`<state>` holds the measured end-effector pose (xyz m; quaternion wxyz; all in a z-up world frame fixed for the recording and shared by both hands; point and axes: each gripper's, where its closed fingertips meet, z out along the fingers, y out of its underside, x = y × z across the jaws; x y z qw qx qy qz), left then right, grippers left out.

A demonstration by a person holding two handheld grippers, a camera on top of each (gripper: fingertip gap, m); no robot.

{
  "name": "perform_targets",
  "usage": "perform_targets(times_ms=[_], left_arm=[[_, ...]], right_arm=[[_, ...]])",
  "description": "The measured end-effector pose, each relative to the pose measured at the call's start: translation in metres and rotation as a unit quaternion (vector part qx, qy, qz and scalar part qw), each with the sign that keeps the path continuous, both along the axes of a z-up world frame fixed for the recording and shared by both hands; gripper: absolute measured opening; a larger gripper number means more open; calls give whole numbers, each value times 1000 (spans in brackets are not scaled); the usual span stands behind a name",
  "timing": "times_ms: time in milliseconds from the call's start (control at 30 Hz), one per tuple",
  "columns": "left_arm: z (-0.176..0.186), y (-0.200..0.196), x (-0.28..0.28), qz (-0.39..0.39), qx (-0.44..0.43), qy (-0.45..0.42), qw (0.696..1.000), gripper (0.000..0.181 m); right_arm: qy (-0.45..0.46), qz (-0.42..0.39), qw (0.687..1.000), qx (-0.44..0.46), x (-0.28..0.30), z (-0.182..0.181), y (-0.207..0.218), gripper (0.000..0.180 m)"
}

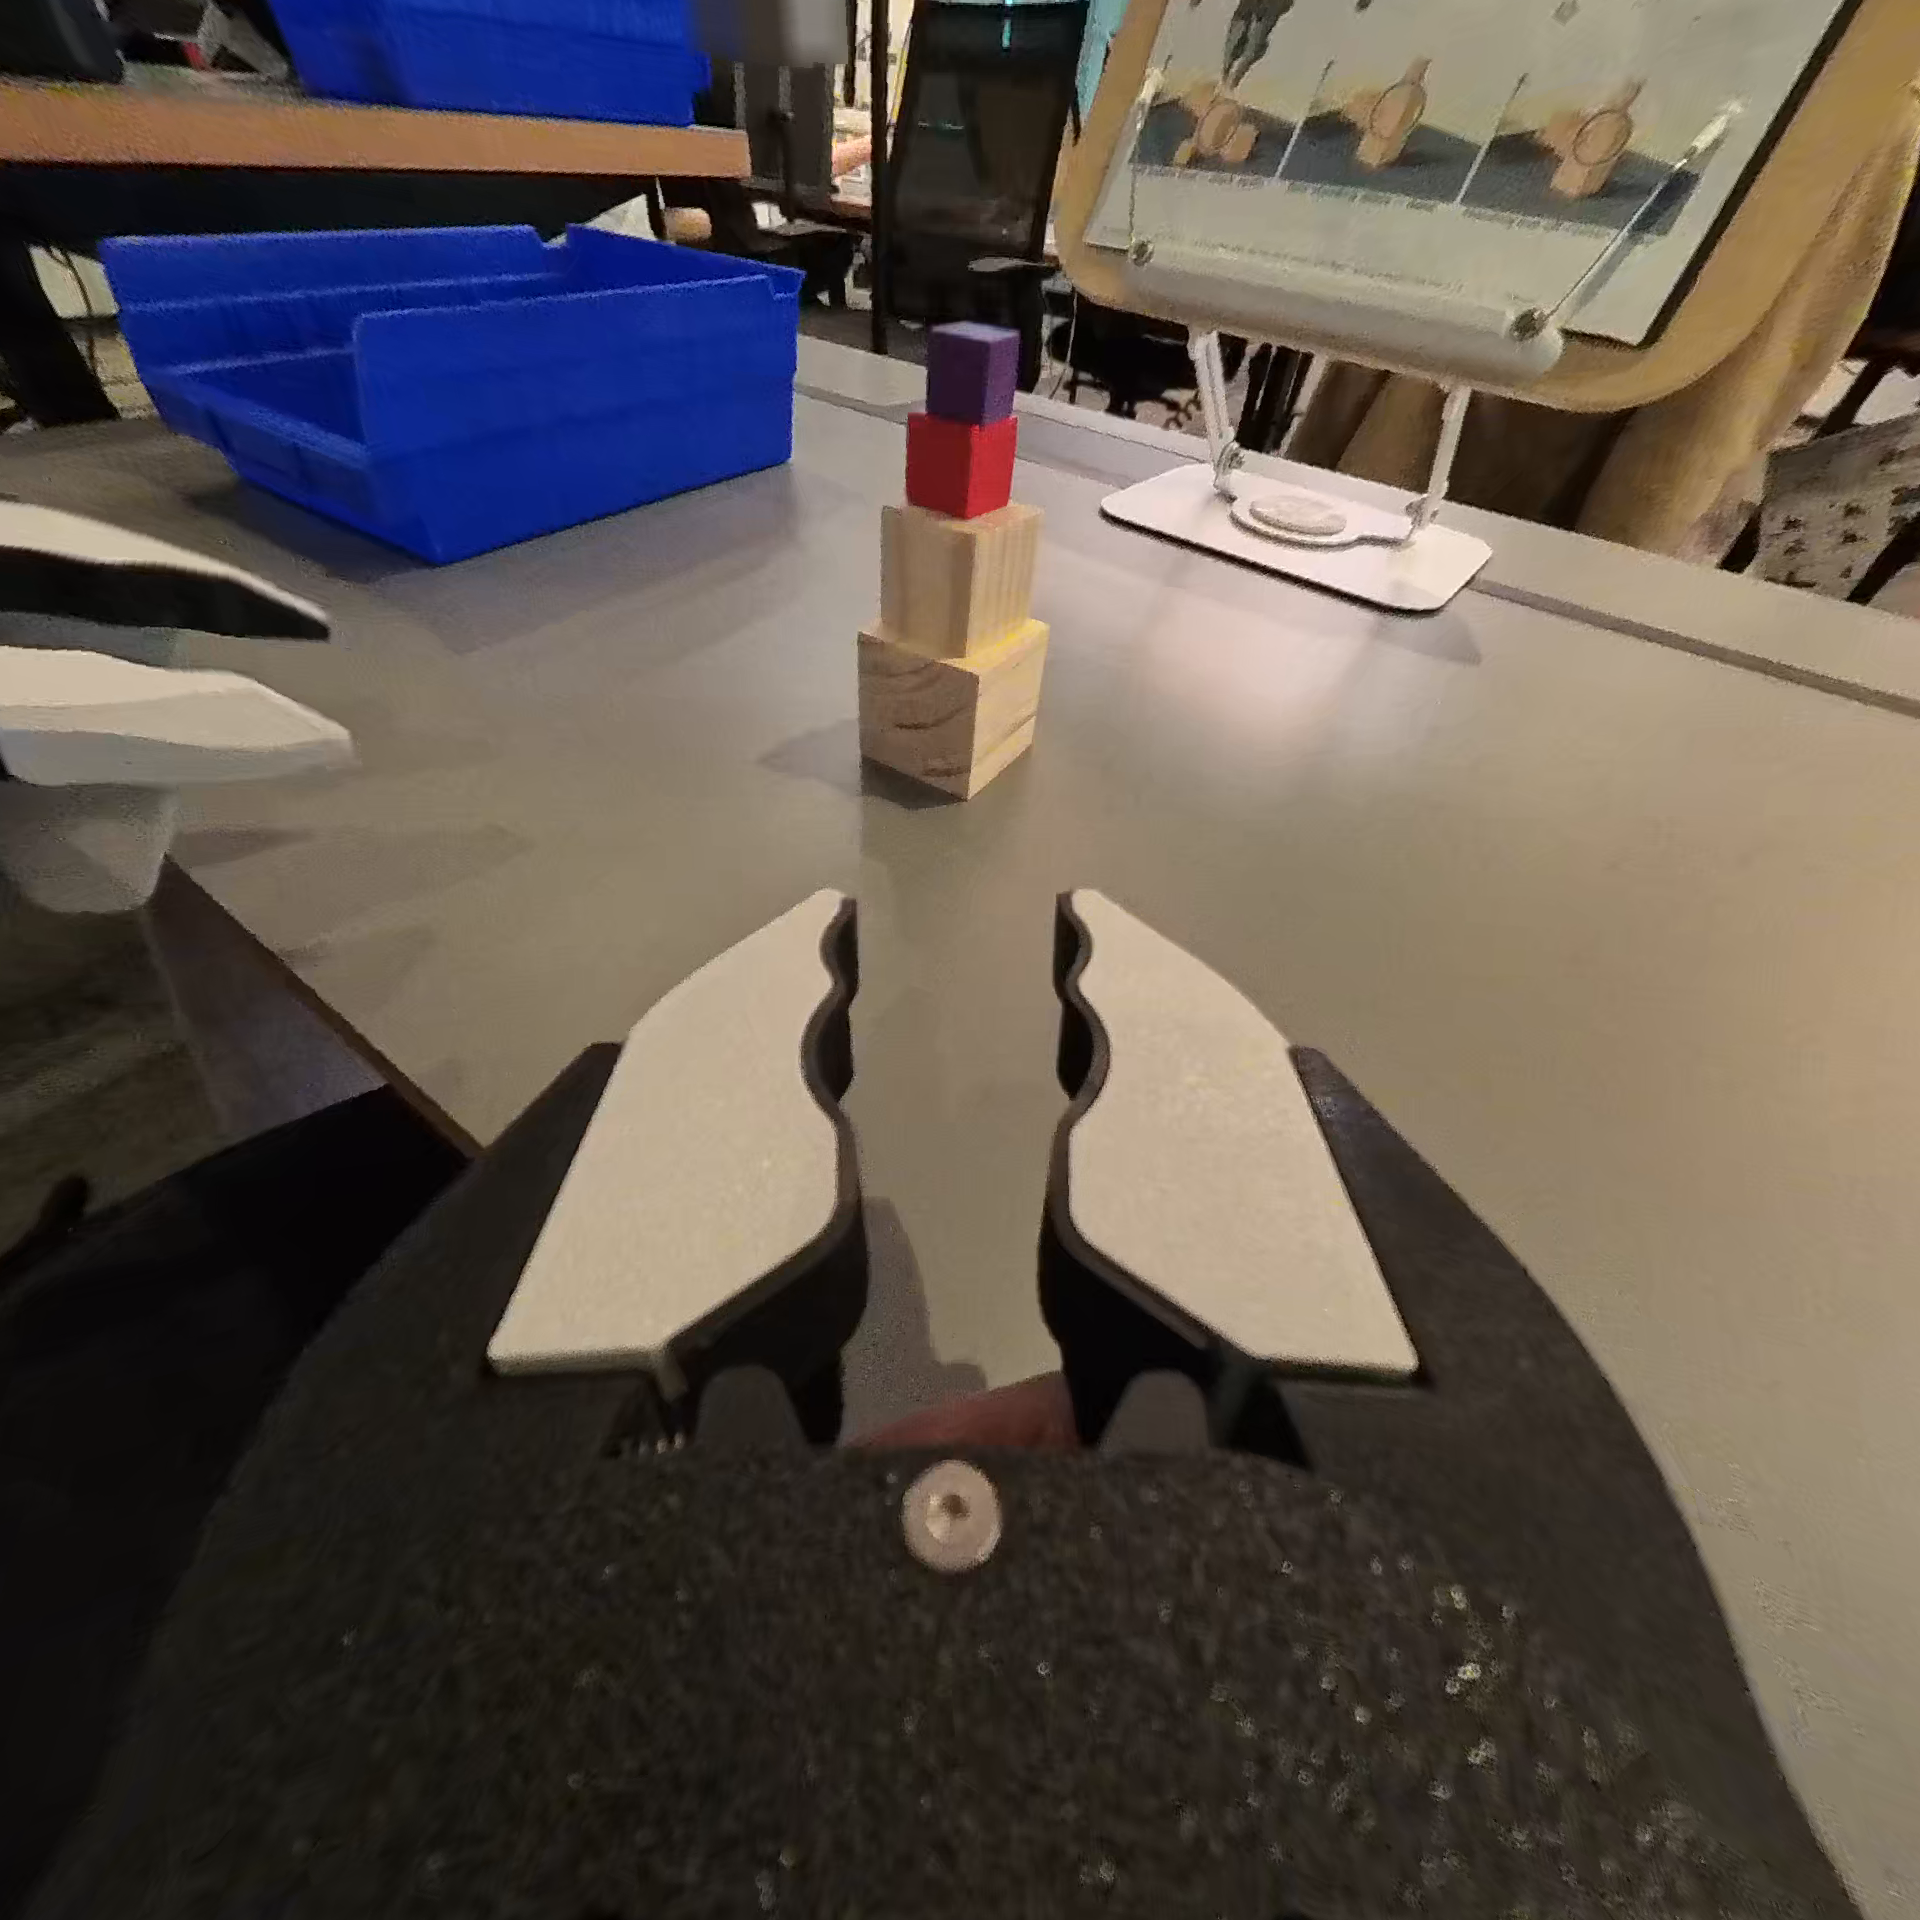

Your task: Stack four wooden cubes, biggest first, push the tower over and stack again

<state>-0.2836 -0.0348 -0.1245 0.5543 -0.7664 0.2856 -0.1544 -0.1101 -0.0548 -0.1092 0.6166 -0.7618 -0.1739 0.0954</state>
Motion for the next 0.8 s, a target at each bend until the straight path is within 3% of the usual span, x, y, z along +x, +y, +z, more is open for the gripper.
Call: perform_targets(times_ms=[300, 800], left_arm=[[-2, -1, -6, 13, 7, 1, 1000, 50], [-9, -5, 6, -12, 19, 32, 999, 50]], right_arm=[[16, 18, 999, -21, -7, -12, -2, 36], [-32, 19, 999, -19, -5, -18, -3, 36]])
